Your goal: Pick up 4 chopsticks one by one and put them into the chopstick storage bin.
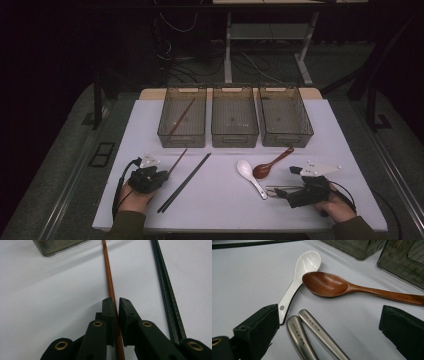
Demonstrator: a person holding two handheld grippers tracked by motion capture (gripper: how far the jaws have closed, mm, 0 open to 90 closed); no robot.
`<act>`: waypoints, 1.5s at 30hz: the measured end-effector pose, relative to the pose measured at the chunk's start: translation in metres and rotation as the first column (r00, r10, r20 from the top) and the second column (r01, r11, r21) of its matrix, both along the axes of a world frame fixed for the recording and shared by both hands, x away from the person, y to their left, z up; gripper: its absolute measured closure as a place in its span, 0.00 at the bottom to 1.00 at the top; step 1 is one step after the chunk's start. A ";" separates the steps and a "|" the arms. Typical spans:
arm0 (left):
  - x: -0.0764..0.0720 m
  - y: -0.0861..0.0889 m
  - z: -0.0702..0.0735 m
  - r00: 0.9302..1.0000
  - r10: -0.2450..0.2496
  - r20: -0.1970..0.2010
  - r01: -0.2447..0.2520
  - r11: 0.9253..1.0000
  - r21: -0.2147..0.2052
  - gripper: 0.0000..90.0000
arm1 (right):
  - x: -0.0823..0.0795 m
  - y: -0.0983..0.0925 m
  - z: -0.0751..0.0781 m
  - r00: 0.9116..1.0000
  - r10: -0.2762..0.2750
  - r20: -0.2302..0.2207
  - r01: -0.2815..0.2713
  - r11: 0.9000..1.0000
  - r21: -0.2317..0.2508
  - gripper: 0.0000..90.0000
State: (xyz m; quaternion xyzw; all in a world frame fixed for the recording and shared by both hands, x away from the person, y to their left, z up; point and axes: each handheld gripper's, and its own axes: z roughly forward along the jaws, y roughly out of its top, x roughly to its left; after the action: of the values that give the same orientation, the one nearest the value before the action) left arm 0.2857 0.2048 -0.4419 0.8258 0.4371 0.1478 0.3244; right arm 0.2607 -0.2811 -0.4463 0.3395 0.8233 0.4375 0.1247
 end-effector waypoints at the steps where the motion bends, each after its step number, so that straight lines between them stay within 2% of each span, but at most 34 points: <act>1: 0.000 0.000 0.000 1.000 0.002 -0.003 -0.002 1.000 0.001 0.91 | 0.000 0.000 0.000 1.000 0.000 0.000 0.000 1.000 0.000 0.03; 11: 0.001 -0.005 0.002 1.000 0.004 -0.008 -0.004 0.999 0.033 0.93 | 0.000 0.000 0.000 1.000 0.002 -0.001 -0.002 1.000 0.000 0.03; 19: 0.002 -0.004 0.003 1.000 -0.010 -0.020 0.011 1.000 0.013 0.93 | 0.000 0.000 0.000 1.000 0.004 0.001 -0.004 1.000 -0.002 0.03; 26: 0.002 -0.009 0.004 0.998 -0.048 -0.035 0.048 0.999 0.000 0.93 | 0.000 0.000 0.000 1.000 0.003 0.000 -0.003 1.000 -0.003 0.03; 45: 0.000 -0.006 0.020 0.998 -0.063 0.006 0.063 0.995 -0.075 0.93 | 0.000 0.000 0.000 1.000 0.005 0.001 -0.005 1.000 -0.008 0.03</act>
State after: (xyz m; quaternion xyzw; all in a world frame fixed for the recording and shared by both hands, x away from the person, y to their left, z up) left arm 0.2853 0.1983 -0.4223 0.8259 0.4157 0.1223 0.3606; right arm 0.2610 -0.2809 -0.4468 0.3369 0.8257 0.4348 0.1252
